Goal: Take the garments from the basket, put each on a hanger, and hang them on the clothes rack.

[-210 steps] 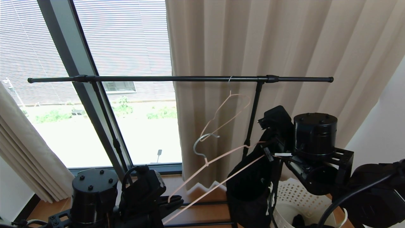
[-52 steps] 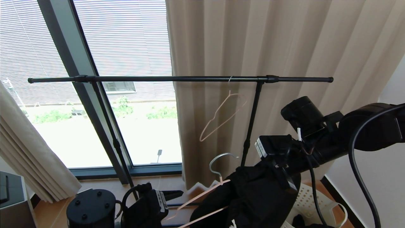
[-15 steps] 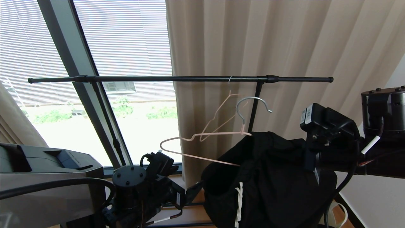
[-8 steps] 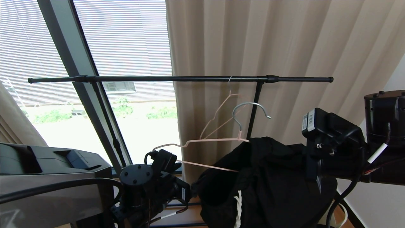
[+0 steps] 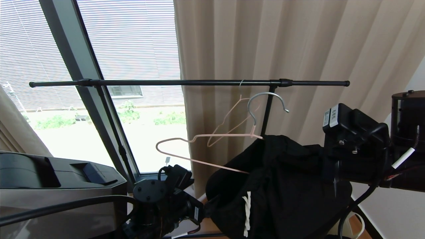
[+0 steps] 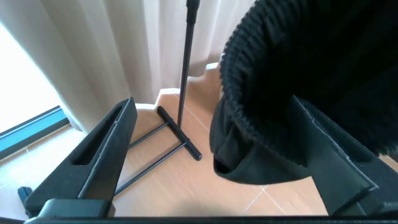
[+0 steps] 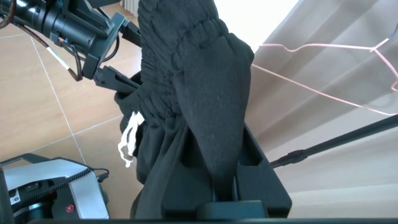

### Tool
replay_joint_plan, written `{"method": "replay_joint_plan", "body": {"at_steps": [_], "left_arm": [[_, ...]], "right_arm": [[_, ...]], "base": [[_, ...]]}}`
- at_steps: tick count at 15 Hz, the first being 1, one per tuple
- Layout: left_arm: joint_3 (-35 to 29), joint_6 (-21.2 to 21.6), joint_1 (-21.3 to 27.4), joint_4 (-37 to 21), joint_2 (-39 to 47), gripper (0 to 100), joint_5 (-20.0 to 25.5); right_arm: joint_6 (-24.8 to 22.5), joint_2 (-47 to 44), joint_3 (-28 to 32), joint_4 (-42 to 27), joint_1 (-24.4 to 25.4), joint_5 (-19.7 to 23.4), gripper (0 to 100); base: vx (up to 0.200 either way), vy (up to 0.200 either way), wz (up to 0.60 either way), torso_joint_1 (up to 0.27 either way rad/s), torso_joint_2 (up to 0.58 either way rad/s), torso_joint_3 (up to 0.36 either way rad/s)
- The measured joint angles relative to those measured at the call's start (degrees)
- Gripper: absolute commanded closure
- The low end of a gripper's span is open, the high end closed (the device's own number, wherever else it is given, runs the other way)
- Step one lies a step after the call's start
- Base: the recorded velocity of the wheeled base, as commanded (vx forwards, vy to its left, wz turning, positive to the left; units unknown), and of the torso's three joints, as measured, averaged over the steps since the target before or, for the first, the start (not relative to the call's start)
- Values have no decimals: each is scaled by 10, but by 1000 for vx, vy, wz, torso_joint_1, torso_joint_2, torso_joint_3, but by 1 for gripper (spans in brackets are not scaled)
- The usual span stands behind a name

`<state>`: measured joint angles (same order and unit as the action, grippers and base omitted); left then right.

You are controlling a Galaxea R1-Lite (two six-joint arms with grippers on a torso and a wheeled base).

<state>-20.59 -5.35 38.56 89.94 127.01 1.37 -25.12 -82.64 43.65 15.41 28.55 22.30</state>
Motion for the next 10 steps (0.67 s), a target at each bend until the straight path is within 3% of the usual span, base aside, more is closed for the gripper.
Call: {"method": "replay_joint_plan", "body": {"at_steps": [5, 6, 10], "left_arm": [[-1, 0, 0, 0, 9, 0, 0], [0, 0, 0, 0, 9, 100, 0], [-2, 0, 0, 0, 9, 100, -2]], "right_arm": [[17, 12, 1, 0, 0, 0, 100], [17, 13, 1, 0, 0, 0, 100], [17, 13, 2, 1, -1, 0, 100]], "base": [[0, 0, 0, 0, 0, 0], [0, 0, 0, 0, 0, 0], [0, 0, 0, 0, 0, 0]]}}
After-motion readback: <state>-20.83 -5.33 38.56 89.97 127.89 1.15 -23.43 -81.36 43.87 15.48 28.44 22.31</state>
